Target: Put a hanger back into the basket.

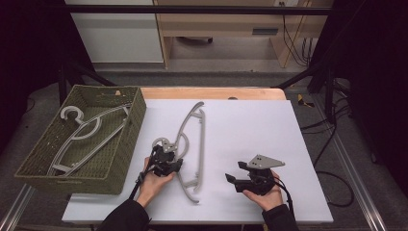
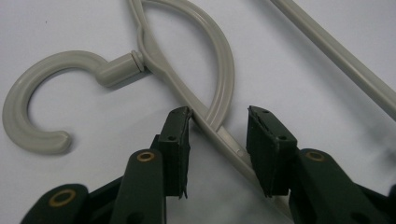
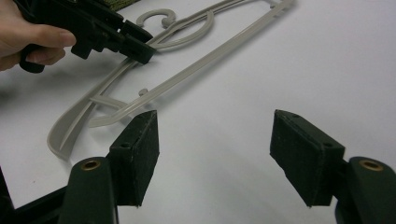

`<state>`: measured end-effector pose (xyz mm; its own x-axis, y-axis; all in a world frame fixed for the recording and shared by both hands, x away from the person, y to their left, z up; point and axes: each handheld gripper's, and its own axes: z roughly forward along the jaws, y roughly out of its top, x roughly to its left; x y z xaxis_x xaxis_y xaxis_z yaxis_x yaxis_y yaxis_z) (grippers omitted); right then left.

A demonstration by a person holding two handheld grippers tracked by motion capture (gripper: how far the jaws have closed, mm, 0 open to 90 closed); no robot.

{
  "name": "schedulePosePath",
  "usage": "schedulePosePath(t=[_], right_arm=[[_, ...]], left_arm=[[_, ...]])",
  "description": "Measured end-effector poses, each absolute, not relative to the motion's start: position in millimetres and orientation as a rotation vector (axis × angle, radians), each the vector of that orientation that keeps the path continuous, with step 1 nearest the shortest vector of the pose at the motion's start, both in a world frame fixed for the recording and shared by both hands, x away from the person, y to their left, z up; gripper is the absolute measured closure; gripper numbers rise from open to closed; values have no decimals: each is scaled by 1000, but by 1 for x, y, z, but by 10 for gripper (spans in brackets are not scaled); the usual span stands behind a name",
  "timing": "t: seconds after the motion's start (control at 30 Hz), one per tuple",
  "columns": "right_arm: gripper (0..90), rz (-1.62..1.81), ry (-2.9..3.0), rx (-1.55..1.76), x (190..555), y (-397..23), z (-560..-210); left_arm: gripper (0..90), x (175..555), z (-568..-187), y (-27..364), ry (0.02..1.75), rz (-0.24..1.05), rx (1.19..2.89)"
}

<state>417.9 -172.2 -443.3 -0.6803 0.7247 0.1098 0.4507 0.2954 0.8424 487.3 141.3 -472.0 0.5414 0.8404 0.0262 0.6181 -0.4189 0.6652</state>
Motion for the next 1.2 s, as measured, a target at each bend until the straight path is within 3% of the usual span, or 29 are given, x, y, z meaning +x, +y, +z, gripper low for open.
schedulePosePath(t=[0.23,0.43,0.5,0.57,0.67,0.93,1.2], right_arm=[[329,1336,2272,1077,418,-172,-443],[323,1336,2275,1077,418,-172,-443],[322,1337,2270,1074,418,-174,-443],[320,1339,2265,1079,418,-175,-442],[318,1343,2261,1080,417,-176,-441],[315,1340,2261,1082,417,-176,-441],[313,1337,2269,1069,417,-176,-441]], left_arm=[[660,496,-470,146,1168,415,2137],[677,501,-468,144,1169,435,2140],[743,496,-462,145,1148,444,2109],[651,487,-454,145,1130,423,2067],[588,471,-447,142,1095,399,2101],[379,449,-470,128,1127,410,2205],[440,448,-468,132,1126,402,2256]])
